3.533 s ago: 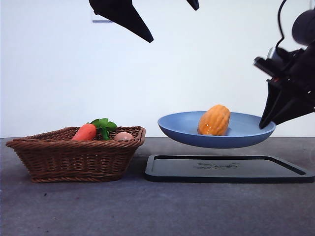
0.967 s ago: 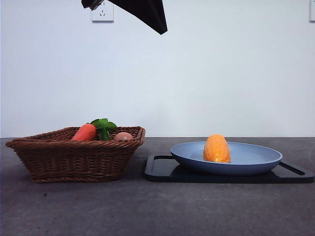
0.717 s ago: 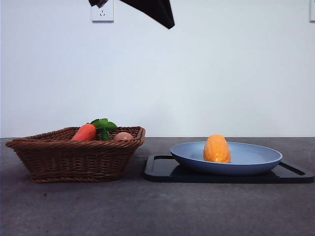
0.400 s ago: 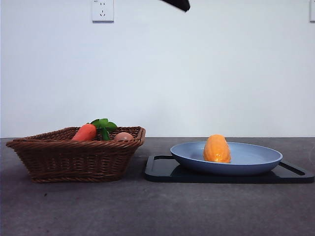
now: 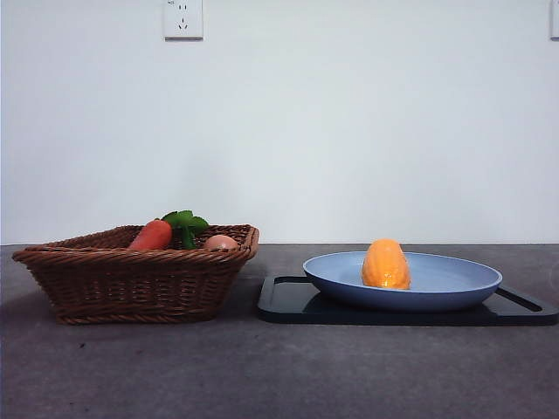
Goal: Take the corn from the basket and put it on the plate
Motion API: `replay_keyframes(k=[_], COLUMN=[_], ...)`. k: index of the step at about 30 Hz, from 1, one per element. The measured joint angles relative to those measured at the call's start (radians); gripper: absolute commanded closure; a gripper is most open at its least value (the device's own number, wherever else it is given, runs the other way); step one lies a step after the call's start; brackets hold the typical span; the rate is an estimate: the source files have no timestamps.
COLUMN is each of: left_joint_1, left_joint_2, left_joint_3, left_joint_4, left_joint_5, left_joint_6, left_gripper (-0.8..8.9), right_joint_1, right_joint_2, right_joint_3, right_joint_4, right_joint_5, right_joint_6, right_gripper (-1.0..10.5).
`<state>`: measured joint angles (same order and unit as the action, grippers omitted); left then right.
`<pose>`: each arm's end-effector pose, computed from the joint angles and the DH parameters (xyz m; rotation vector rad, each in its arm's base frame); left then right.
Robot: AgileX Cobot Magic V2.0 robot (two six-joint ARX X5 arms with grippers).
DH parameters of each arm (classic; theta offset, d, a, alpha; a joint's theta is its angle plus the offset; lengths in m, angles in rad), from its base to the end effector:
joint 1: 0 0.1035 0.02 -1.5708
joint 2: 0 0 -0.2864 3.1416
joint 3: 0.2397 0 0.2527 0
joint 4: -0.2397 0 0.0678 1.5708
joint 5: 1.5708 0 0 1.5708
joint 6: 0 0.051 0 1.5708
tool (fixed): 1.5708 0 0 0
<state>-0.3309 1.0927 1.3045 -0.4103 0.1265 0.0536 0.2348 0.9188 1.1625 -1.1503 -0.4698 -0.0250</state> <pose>0.2170 -0.0814 0.4447 0.0729 0.1869 -0.4612 0.1306 0.0550 0.3594 0.0861 0.9097 0.6662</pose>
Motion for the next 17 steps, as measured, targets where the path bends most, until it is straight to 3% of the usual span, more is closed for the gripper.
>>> replay_keyframes(k=[8, 17], left_joint_1=[0.257, 0.354], left_joint_2=[-0.343, -0.649], left_joint_3=[-0.438, -0.879], left_joint_4=[0.222, 0.371], left_joint_5=[0.000, 0.000], left_joint_6=[0.008, 0.041], left_gripper=[8.10, 8.10], right_joint_1=[0.000, 0.000], right_joint_2=[0.000, 0.000], right_joint_3=[0.000, 0.000], right_joint_4=[0.000, 0.000], right_joint_5=[0.000, 0.000], right_joint_6=[0.000, 0.000], right_gripper=[9.4, 9.4])
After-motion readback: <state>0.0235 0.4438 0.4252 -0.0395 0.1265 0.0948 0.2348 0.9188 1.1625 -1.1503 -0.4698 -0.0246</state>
